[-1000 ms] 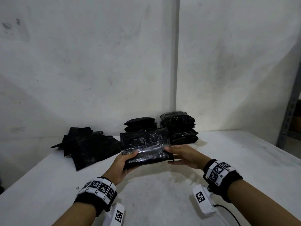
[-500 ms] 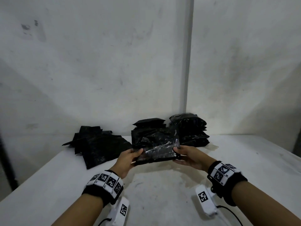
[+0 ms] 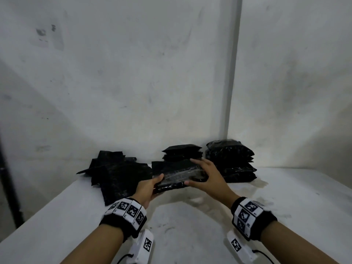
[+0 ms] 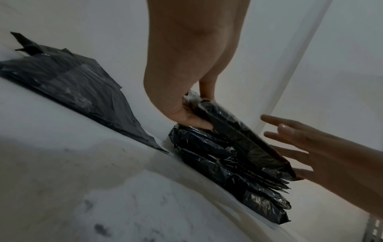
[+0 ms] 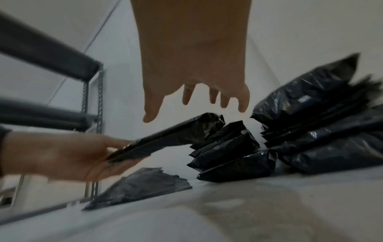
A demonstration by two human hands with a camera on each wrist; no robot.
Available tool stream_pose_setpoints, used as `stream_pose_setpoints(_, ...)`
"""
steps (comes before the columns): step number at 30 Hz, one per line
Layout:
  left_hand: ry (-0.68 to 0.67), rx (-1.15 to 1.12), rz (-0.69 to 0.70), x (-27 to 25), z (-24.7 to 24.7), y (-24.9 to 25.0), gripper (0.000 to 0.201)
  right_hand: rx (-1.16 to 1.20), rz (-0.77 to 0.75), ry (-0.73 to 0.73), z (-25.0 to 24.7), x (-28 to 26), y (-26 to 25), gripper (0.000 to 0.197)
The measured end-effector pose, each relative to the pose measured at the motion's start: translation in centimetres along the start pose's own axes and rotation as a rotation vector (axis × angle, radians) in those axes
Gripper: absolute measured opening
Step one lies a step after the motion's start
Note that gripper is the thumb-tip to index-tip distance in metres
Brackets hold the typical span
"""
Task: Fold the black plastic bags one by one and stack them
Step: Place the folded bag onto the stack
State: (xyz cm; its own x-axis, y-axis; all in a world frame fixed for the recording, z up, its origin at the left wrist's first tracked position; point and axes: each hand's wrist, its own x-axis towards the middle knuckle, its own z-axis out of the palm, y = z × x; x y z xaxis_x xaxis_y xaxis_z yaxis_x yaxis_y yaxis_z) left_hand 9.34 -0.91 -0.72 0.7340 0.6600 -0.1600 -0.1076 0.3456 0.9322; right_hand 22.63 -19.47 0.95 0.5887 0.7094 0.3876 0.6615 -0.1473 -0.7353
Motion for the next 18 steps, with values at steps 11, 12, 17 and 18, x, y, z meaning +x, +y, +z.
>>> stream_pose_setpoints(11,-0.167,-0.143,-0.066,3.0,0.2,1.9,0.030,-0.291,-0.110,-0.058,1.6,4.5,2.6,0.056)
stream_pose_setpoints(12,-0.186,-0.148,-0.054,3.4,0.5,2.6,0.027,-0.317,-0.159,-0.019,1.5,5.3,2.6,0.055)
stream_pose_setpoints(17,-0.178,-0.102,0.015,6.1,1.4,5.6,0.039,-0.138,-0.309,0.315,1.0,11.9,2.3,0.042)
stream_pose_setpoints(18,-0.142,-0.036,0.018,6.6,1.3,5.7,0.034,-0.147,-0.311,0.363,0.8,13.4,2.4,0.040)
